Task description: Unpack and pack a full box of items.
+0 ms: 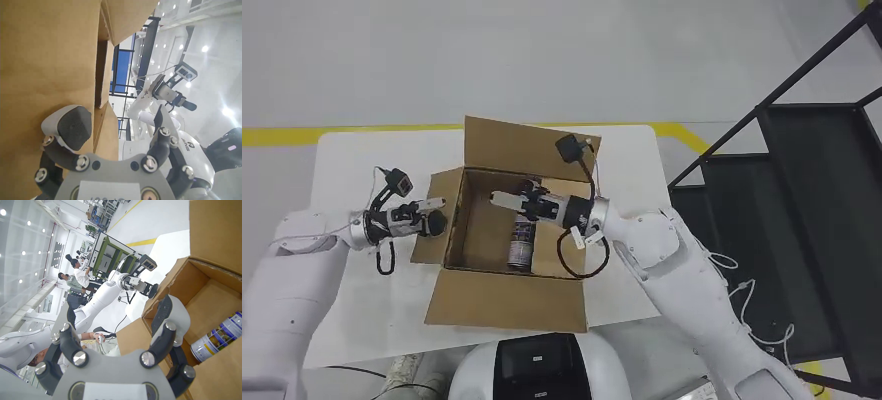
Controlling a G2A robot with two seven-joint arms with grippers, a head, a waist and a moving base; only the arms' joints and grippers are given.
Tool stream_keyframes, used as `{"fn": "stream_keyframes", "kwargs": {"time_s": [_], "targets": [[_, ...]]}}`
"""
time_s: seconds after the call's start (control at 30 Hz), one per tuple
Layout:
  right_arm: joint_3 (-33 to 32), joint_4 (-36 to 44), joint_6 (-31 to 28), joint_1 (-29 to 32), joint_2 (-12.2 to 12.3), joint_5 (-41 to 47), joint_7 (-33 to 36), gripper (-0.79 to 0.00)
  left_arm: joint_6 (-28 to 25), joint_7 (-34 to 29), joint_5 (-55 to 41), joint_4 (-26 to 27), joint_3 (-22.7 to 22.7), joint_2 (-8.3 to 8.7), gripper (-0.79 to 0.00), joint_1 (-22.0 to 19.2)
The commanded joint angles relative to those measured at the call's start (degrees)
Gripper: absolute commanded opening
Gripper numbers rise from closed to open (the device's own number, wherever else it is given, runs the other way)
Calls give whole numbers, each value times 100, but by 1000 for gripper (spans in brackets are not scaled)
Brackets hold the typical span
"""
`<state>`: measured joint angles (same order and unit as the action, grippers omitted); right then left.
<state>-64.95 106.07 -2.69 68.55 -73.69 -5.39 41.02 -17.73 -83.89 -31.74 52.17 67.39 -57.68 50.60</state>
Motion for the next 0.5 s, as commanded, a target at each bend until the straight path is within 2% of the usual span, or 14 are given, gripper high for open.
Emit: {"fn": "stream_keyframes", "kwargs": {"time_s": [0.0,0.17,0.33,0.47], "targets": [[-112,106,18,126,33,-44,62,0,-13,-105,-81,-65,11,-4,0,-81],[-268,356,-20,367,95,-16,247,0,-88,-178,-235,-143,370,82,0,-433],[-425,476,-66,548,146,-11,294,0,45,-311,-451,196,763,192,0,-792],[-596,491,-3,705,192,-136,253,0,142,-408,-678,529,682,156,0,-1117]]}}
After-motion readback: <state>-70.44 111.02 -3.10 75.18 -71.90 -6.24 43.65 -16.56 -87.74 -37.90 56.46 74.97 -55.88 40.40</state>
